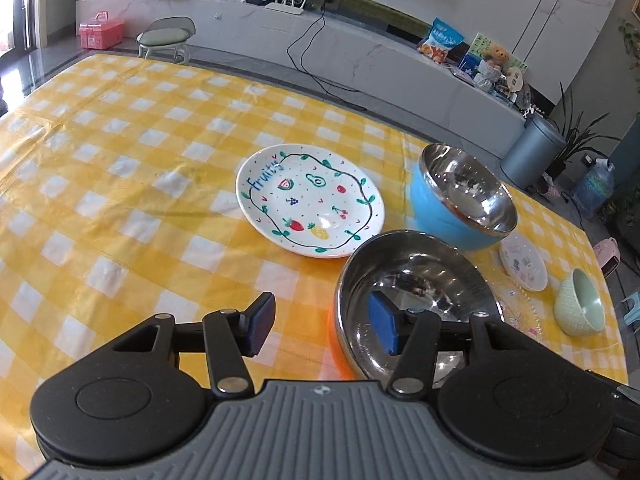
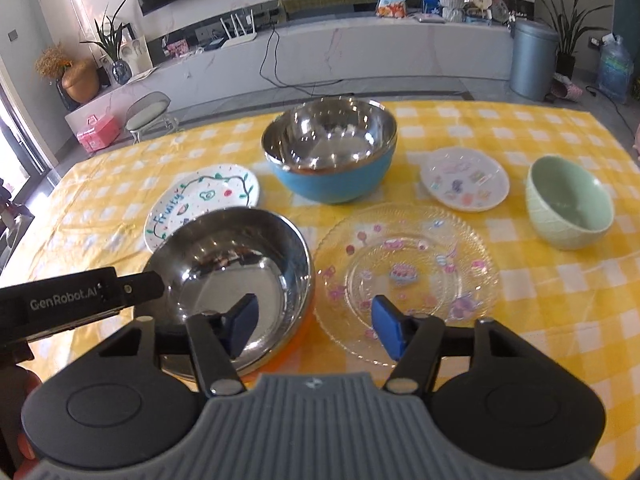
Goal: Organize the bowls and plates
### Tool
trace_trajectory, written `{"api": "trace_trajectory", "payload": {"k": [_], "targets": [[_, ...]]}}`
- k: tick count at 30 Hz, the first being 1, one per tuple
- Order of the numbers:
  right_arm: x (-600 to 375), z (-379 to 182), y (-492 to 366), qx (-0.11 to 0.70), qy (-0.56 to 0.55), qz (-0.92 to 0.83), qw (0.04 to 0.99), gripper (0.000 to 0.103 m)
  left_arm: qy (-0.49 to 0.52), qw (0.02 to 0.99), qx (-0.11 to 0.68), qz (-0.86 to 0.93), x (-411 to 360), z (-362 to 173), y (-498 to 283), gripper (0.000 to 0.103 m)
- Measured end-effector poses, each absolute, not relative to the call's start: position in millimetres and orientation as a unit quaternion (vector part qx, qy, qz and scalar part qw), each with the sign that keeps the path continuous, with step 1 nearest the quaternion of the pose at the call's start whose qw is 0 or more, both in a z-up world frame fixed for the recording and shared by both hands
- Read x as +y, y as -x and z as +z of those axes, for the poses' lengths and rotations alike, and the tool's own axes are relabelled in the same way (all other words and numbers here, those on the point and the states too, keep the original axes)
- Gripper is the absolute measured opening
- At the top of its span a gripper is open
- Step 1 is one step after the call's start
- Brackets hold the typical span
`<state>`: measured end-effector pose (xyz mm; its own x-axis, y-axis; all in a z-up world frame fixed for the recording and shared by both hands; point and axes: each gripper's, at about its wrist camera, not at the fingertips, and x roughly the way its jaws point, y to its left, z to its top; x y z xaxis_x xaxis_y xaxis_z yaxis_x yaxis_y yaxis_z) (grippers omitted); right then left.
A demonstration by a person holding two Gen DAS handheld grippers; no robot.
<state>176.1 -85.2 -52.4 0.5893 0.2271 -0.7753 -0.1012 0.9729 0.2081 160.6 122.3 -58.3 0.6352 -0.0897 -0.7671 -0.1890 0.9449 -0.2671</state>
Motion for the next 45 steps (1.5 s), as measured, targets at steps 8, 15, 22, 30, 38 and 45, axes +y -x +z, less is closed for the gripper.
{"api": "trace_trajectory", "payload": {"k": [8,15,22,30,38,45], "targets": [[-81,-69,-186,0.460,-0.086,0.104,0.878,0.043,0.161,0.881,0.445,0.022,122,-70,-169,0.041],[-80,-71,-184,0.460,-0.102,0.120,0.874,0.027,0.158,0.882,0.444,-0.005,117,-72,-170,0.017],[-81,-67,-180,0.467,-0.107,0.112,0.871,0.020,0.146,0.882,0.448,-0.008,111,-64,-165,0.013],[-92,-42,-159,0.459,-0.118,0.115,0.873,0.018,0.143,0.887,0.440,-0.010,104,-33,-146,0.013],[-115,-22,-123,0.458,-0.154,0.123,0.867,0.018,0.158,0.884,0.440,-0.013,97,-13,-114,0.013],[-130,-20,-86,0.458,-0.168,0.120,0.865,0.018,0.160,0.874,0.460,-0.016,86,-22,-84,0.013]]}}
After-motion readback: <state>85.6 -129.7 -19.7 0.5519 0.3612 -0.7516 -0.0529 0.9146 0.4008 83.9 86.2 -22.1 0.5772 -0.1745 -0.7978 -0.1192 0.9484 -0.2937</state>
